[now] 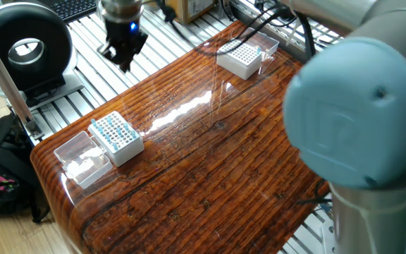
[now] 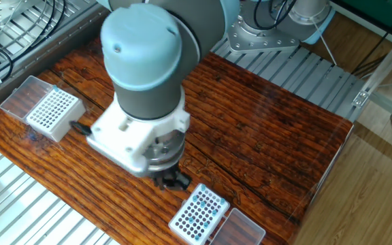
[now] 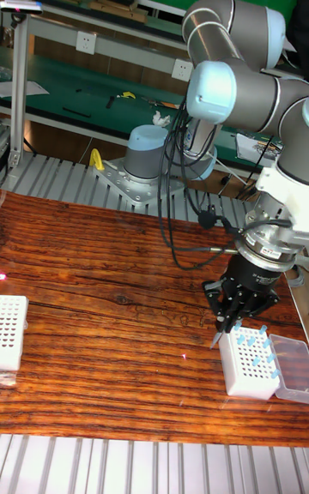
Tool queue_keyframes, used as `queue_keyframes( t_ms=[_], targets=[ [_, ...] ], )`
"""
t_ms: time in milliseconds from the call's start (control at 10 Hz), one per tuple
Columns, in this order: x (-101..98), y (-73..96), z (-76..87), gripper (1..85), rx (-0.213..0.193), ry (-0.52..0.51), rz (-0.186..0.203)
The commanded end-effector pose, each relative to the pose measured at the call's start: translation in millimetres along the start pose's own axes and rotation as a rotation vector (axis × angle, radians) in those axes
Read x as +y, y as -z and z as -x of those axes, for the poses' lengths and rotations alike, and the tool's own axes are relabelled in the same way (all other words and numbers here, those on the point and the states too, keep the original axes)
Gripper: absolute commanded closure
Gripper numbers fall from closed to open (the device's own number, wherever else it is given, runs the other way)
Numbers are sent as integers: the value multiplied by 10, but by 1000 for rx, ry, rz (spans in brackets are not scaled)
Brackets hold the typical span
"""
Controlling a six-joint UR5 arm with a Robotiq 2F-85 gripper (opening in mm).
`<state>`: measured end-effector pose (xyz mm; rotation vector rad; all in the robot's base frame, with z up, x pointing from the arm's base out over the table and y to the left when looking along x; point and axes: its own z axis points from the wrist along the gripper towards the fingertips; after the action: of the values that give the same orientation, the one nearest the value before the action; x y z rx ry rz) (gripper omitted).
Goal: Transfer all medium pipette tips from one holder to another
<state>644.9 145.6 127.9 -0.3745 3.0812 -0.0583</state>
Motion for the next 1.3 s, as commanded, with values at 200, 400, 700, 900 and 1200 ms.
queue_keyframes(
  t_ms=[200, 400, 700, 900, 1200],
  targets=[
    [580, 32, 176, 843, -22, -25, 18],
    [790, 77, 224, 843, -16, -53, 39],
    [795, -7, 230, 843, -27, -57, 46],
    [768, -81, 246, 843, -31, -54, 53],
    [731, -99, 227, 843, -31, -48, 52]
  ],
)
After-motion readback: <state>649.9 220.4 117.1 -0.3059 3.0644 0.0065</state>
